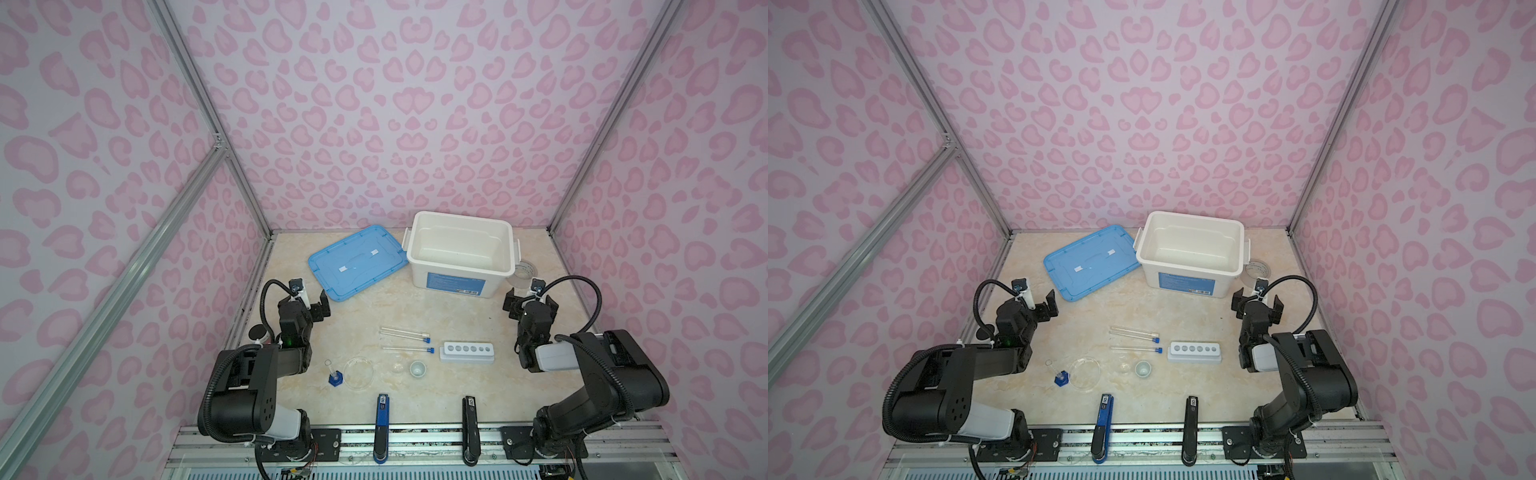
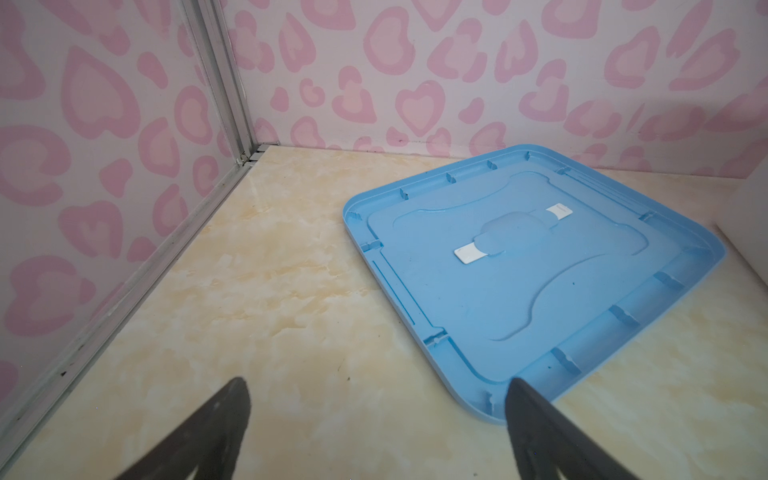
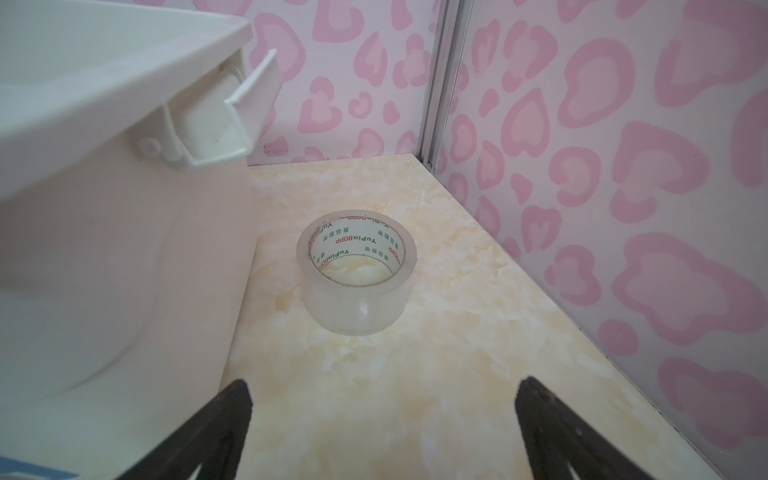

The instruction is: Organize the chemistry lab equipment

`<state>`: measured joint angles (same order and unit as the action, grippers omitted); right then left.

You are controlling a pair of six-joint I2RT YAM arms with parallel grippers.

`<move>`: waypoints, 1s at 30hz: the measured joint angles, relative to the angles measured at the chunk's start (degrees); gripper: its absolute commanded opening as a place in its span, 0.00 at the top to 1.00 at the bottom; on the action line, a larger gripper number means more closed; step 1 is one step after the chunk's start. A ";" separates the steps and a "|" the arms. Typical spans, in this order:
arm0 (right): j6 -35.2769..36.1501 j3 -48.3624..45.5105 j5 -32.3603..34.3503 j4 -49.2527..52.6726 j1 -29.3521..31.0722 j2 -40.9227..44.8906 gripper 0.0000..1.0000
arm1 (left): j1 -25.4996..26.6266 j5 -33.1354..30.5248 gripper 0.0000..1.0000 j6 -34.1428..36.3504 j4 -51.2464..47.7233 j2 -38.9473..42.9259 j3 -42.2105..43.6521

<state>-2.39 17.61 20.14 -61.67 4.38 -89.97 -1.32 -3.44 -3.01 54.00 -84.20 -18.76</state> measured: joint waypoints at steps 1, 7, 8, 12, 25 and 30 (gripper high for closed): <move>0.00 0.00 0.00 0.00 -0.02 0.00 0.01 | 0.00 0.00 0.03 0.00 0.00 0.00 0.00; 0.00 0.00 -0.07 0.04 -0.26 0.00 0.01 | 0.00 0.00 0.03 0.00 0.00 0.00 0.00; 0.00 0.00 -0.07 0.04 -0.26 0.00 0.01 | -0.02 0.00 0.03 0.00 0.00 0.00 0.00; -0.02 0.00 -0.24 0.04 -0.37 0.00 0.01 | -0.07 0.02 0.03 0.02 0.00 0.00 0.00; -0.44 0.96 0.17 6.58 0.61 9.62 0.16 | -0.07 -3.96 0.18 -1.07 -10.16 9.77 -4.79; -1.64 4.96 5.70 20.87 3.93 21.09 0.16 | 0.87 -6.19 0.26 -1.11 -20.94 19.19 -10.29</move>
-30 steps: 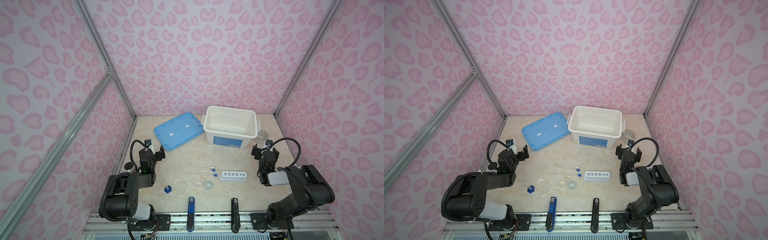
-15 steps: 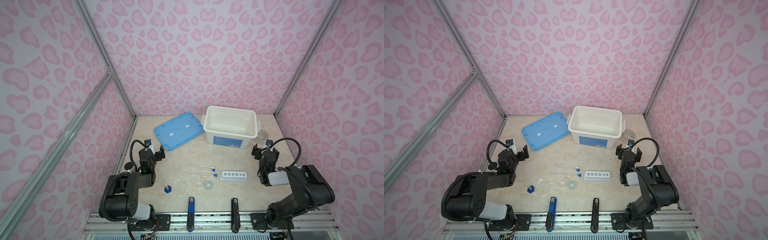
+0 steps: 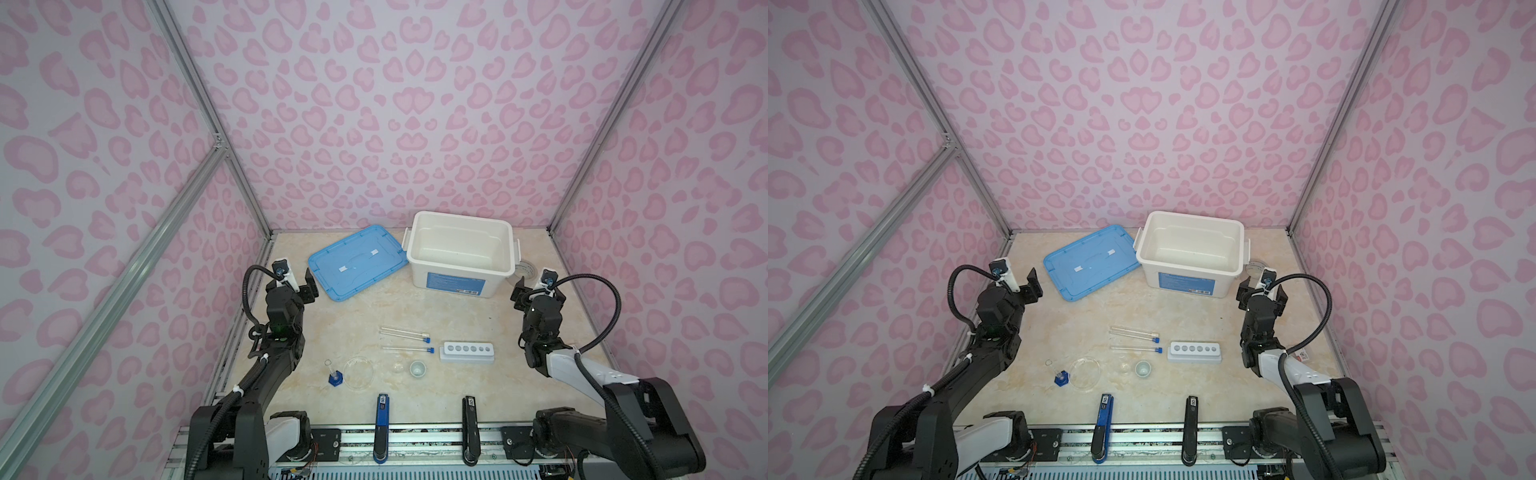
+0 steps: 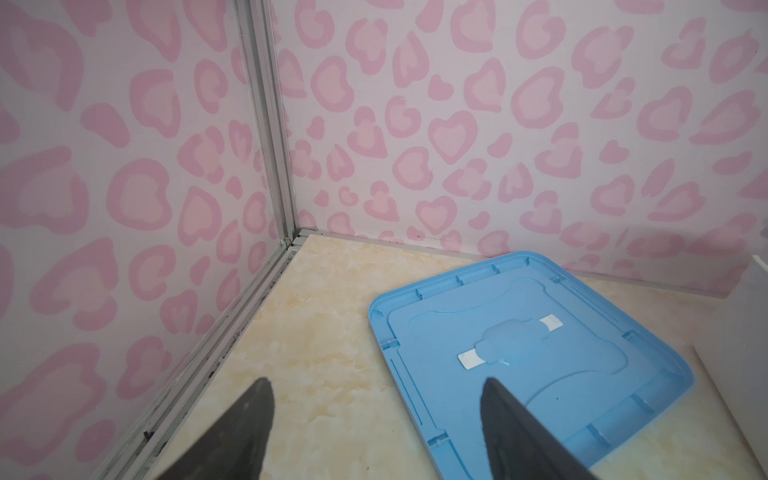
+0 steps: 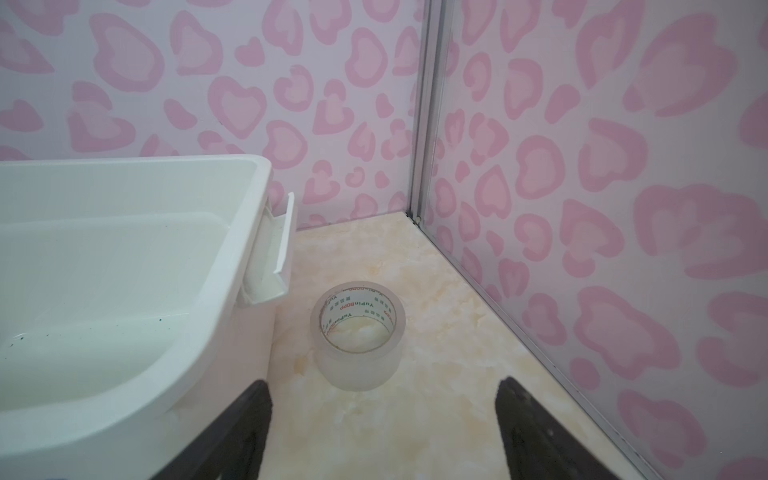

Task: Organize the chemistry lab equipment
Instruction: 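Reach the left gripper toward the white-capped test tube while the right arm rises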

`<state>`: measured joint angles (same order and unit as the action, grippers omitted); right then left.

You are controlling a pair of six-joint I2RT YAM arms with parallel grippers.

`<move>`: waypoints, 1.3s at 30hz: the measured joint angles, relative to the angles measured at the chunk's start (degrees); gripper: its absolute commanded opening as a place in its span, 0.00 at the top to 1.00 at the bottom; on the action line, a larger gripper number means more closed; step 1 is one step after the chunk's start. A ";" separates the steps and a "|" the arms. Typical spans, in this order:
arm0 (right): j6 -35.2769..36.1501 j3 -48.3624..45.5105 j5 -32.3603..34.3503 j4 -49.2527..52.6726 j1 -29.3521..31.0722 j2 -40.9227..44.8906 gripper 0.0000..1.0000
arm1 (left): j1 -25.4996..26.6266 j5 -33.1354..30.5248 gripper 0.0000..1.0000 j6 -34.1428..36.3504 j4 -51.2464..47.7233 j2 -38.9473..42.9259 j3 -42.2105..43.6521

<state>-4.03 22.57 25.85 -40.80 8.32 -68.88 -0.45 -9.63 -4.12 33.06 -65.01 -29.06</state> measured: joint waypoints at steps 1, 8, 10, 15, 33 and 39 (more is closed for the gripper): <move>-0.33 1.49 0.28 3.50 1.29 1.92 0.17 | 0.63 -0.98 0.26 0.15 -2.36 1.51 -1.40; -4.24 6.25 -1.97 24.48 7.13 15.89 0.21 | 8.98 2.10 0.29 8.13 -18.51 7.82 -15.58; -4.39 7.58 -6.14 28.59 7.65 18.75 0.21 | 10.86 7.17 0.31 10.23 -25.77 6.71 -21.57; -3.82 10.45 -14.21 34.67 9.07 21.66 0.21 | 17.33 15.67 0.32 16.00 -41.83 2.05 -30.93; 0.96 13.77 -25.53 41.88 17.46 15.67 0.28 | 32.54 16.11 0.40 28.35 -69.09 -21.38 -40.37; 1.55 13.29 -25.44 41.90 17.51 16.02 0.31 | 34.14 12.59 0.43 30.14 -69.26 -28.00 -41.72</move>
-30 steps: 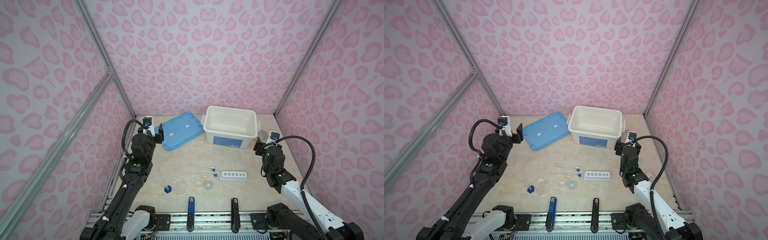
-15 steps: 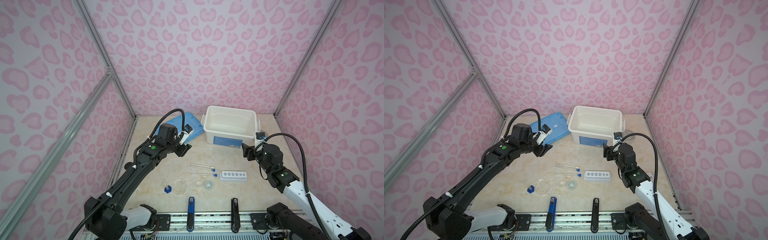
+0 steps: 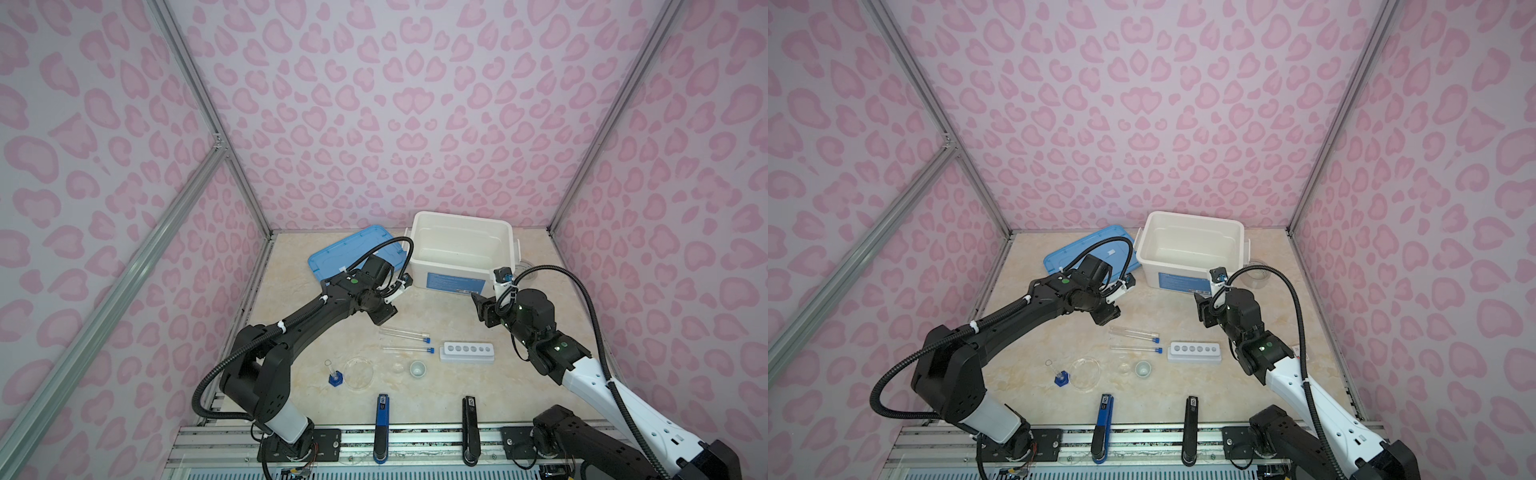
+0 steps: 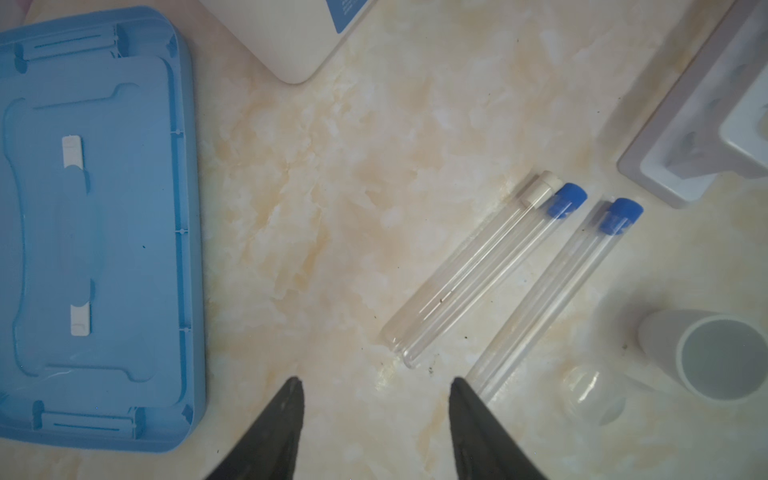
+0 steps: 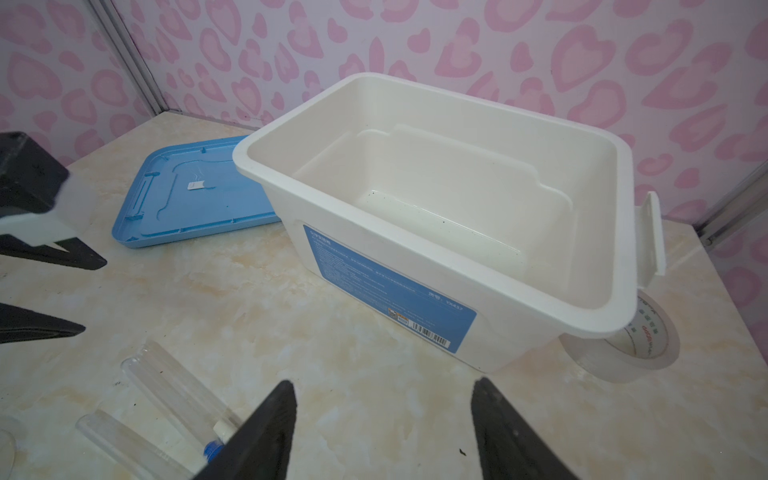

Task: Organize the chemistry lab equipment
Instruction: 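Reach the left gripper toward the white-capped test tube while the right arm rises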

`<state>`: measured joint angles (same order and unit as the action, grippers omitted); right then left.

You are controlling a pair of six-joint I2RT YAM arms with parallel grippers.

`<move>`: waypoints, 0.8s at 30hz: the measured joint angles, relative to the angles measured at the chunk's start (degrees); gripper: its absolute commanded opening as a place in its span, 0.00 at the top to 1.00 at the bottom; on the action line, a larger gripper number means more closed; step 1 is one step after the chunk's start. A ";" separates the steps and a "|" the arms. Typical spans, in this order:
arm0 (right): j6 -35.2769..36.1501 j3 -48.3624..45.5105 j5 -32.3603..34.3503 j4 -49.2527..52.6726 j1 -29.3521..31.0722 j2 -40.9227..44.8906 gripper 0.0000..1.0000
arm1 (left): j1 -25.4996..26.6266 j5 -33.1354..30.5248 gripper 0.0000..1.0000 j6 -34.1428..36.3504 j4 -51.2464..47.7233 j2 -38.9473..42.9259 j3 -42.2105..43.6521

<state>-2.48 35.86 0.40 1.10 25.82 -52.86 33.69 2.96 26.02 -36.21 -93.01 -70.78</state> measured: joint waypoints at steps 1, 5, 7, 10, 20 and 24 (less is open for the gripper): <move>0.02 -0.09 0.02 0.00 0.00 0.04 0.28 | 0.50 -0.20 0.43 0.20 -0.02 -1.18 -0.22; 0.00 -0.98 1.31 -0.44 0.00 0.22 0.27 | 1.31 -1.53 0.43 0.55 0.15 -4.31 -0.48; -0.02 -1.55 1.66 -0.50 -0.02 0.33 0.27 | 1.75 -2.91 0.43 0.59 0.55 -5.38 -0.39; -0.17 -1.97 1.99 -0.55 -0.04 0.66 0.27 | 2.47 -3.41 0.44 1.18 1.18 -6.78 -0.24; -1.01 -3.10 2.58 -1.62 -0.07 1.53 0.29 | 3.74 -4.90 0.44 2.40 3.06 -9.92 -0.48; -1.03 -3.96 2.58 -2.16 -0.07 1.77 0.30 | 4.42 -4.92 0.44 2.58 3.43 -10.43 -0.46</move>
<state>-3.51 31.90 2.98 -1.06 25.76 -51.09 38.11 -1.96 28.60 -32.77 -103.44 -71.24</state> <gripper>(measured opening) 0.700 0.560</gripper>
